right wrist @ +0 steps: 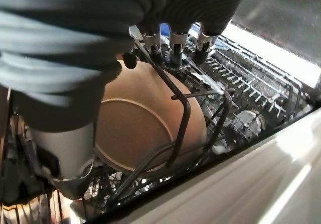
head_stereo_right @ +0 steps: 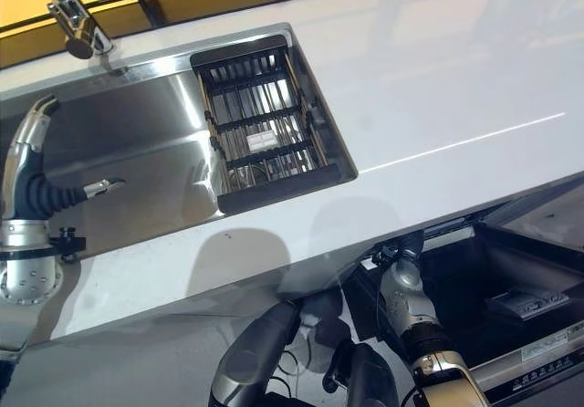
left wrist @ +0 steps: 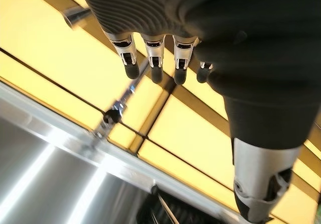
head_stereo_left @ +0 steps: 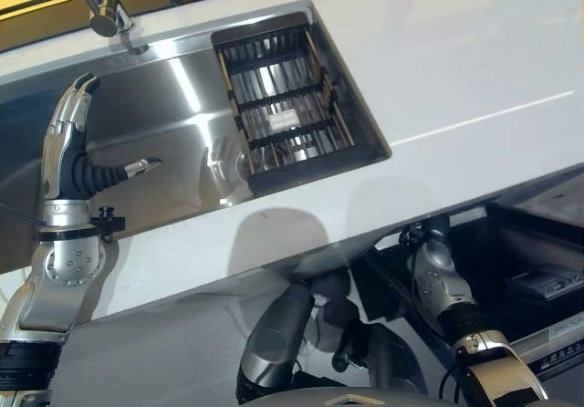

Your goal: Pick up plates and place into dishwasher.

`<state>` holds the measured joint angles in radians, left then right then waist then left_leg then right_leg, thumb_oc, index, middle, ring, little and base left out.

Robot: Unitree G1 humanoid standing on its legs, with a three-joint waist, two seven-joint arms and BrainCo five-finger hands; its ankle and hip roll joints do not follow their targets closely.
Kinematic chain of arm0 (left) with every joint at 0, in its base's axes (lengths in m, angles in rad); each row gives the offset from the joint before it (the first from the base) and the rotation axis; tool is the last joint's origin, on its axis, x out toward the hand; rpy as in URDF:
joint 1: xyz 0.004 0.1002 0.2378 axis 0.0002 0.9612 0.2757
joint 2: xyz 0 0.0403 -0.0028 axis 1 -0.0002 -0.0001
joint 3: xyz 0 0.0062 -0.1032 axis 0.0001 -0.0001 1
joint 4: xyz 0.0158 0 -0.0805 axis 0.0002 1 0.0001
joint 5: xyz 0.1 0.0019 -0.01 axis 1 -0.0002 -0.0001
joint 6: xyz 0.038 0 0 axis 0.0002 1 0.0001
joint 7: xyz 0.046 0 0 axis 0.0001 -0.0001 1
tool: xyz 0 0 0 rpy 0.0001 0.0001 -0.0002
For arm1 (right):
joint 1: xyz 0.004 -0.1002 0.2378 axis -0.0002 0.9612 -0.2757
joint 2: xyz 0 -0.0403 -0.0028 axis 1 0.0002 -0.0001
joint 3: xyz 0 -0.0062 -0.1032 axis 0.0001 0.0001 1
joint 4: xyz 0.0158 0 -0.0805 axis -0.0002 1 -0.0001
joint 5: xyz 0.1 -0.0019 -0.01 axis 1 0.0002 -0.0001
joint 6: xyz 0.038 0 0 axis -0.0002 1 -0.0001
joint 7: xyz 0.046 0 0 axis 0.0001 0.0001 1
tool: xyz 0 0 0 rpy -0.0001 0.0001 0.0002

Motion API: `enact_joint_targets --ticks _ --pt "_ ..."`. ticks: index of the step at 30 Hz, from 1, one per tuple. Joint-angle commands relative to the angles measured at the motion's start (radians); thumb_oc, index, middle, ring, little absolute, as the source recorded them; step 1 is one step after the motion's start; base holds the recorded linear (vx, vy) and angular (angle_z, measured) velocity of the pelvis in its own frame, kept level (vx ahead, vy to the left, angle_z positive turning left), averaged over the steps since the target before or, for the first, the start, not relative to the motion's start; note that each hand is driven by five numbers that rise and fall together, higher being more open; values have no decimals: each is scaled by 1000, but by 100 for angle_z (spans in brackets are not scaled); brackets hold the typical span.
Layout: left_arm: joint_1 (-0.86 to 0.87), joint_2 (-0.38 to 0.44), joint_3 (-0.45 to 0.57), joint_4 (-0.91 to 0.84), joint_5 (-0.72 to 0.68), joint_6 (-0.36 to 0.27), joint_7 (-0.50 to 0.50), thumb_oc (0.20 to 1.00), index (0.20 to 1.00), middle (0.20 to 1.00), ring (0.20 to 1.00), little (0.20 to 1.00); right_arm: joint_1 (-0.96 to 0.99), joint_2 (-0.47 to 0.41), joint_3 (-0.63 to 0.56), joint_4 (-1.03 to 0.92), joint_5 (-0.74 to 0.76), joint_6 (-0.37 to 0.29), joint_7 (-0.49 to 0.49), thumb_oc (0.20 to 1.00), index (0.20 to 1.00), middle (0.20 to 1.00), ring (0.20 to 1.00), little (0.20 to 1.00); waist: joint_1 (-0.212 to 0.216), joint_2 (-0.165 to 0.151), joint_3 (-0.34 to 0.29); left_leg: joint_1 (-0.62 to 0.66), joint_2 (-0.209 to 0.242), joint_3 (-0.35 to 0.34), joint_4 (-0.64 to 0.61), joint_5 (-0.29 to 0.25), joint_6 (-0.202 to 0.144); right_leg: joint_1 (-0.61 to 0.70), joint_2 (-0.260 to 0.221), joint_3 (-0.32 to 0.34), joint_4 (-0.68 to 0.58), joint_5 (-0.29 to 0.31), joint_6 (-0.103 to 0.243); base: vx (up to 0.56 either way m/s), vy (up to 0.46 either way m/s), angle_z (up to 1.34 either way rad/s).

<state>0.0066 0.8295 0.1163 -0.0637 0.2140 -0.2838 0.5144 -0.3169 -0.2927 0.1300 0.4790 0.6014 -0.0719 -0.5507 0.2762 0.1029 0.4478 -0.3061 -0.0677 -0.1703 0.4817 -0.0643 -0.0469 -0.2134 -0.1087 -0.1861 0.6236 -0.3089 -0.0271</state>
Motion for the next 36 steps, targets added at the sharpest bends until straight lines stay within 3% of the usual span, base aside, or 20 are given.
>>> enact_joint_targets --ticks 1,8,13,19,29,31,36 --pt "22 -35 -15 -82 -1 34 81 1000 1000 1000 1000 1000 -88 -83 -27 -173 -194 -21 -54 1000 1000 1000 1000 1000 -57 -13 -78 -46 25 -45 146 -50 34 7 -32 53 -216 285 76 -215 68 -33" --pt "3 -79 -35 -118 36 110 122 1000 1000 1000 1000 1000 8 -145 -64 -262 -301 160 -143 1000 1000 1000 1000 1000 -140 -32 -76 -19 32 34 64 -57 46 -5 -47 137 -318 347 102 -188 75 -33" --pt "4 -86 -31 -134 37 136 154 1000 1000 1000 1000 1000 82 -167 -109 -324 -340 213 -191 1000 1000 1000 1000 1000 -180 -45 -73 -6 42 76 2 -42 49 -21 -57 177 -383 382 119 -170 35 -59" --pt "24 -105 -25 -159 42 149 160 1000 1000 1000 1000 1000 151 -156 -167 -374 -348 225 -300 1000 1000 1000 1000 1000 -208 -49 -71 4 56 106 2 -50 50 -21 -63 192 -401 399 123 -83 9 -32" --pt "119 -165 9 -188 57 101 185 1000 1000 1000 1000 1000 288 -92 -272 -558 -451 134 -574 1000 1000 1000 1000 1000 -253 -42 -96 52 64 149 -15 -68 53 19 -74 210 -441 411 128 -44 45 -19" --pt "141 -172 18 -188 53 84 188 1000 1000 1000 1000 1000 326 -95 -290 -587 -488 143 -617 1000 1000 1000 1000 1000 -261 -42 -110 64 63 159 -22 -74 54 29 -77 215 -453 412 132 -28 74 -21" --pt "197 -195 38 -186 52 39 208 1000 1000 1000 1000 1000 414 -95 -317 -609 -454 149 -641 1000 1000 1000 1000 1000 -282 -39 -144 88 54 187 -28 -93 59 45 -83 238 -470 409 142 -2 86 -16"
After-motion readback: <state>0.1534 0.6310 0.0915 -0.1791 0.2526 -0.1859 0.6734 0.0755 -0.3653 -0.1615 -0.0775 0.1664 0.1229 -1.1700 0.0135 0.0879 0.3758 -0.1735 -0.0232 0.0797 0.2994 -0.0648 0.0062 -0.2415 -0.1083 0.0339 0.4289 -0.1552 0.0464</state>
